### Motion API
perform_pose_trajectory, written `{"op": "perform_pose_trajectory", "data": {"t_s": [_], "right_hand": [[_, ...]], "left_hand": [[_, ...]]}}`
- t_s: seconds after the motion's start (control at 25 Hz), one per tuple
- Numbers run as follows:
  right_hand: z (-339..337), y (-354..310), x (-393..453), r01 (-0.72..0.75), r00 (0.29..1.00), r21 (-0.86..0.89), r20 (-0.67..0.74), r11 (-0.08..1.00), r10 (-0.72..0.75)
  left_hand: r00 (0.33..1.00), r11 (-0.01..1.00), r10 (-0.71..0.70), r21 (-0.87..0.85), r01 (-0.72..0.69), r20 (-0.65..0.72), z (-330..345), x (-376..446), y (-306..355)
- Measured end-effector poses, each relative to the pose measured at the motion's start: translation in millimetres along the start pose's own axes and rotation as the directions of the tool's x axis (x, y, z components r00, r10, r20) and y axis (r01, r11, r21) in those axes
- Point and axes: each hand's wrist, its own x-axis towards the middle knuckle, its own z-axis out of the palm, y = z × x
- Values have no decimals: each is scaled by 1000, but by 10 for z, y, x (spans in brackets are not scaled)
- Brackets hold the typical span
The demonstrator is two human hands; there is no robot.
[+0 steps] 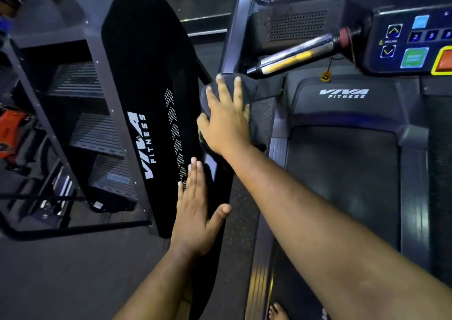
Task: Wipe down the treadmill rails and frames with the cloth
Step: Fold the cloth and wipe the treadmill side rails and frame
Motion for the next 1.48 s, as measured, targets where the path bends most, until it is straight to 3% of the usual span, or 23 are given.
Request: {"op": "perform_pose_trajectory", "data": {"t_s": [0.12,0.24,0.36,0.44,0.56,0.76,0.84,1.0,1.12,1.2,1.28,1.36,1.48], "right_hand": [[161,182,-527,159,987,213,-46,964,-152],[141,235,-102,-17,994,426,-90,905,61],[69,273,131,-176,969,665,-13,726,247],[141,270,-262,-207,963,712,29,671,267],[256,192,-714,-177,976,704,38,687,212],[261,500,246,-363,872,816,128,450,472],[318,471,79,-396,854,825,170,404,491],[253,147,-705,-223,956,675,11,703,293],[63,121,-210,-34,997,256,-60,966,51],[-118,75,320,27,1000,-64,0,998,-27],[-179,71,539,16,1000,-168,18,986,-13],[-84,60,229,3,1000,-56,-4,998,-3],[70,155,-459,155,988,46,12,987,-155]], "left_hand": [[1000,1000,1,-2,-1,8,-19,15,3],[1000,999,4,42,-6,30,-24,29,2],[999,998,-3,66,1,38,-21,27,21],[999,999,0,52,-1,34,-18,6,34],[1000,999,2,36,-3,30,-13,27,19],[1000,999,2,45,-4,26,-3,63,1],[1000,999,2,52,-3,26,2,39,4],[1000,999,2,53,-4,26,3,17,-5],[1000,998,-5,57,3,30,-8,31,8],[999,999,-10,50,8,33,-23,37,10],[999,998,-10,57,8,32,-19,23,19],[999,998,-20,57,18,34,-22,9,22],[999,998,-21,56,19,34,-28,7,9]]}}
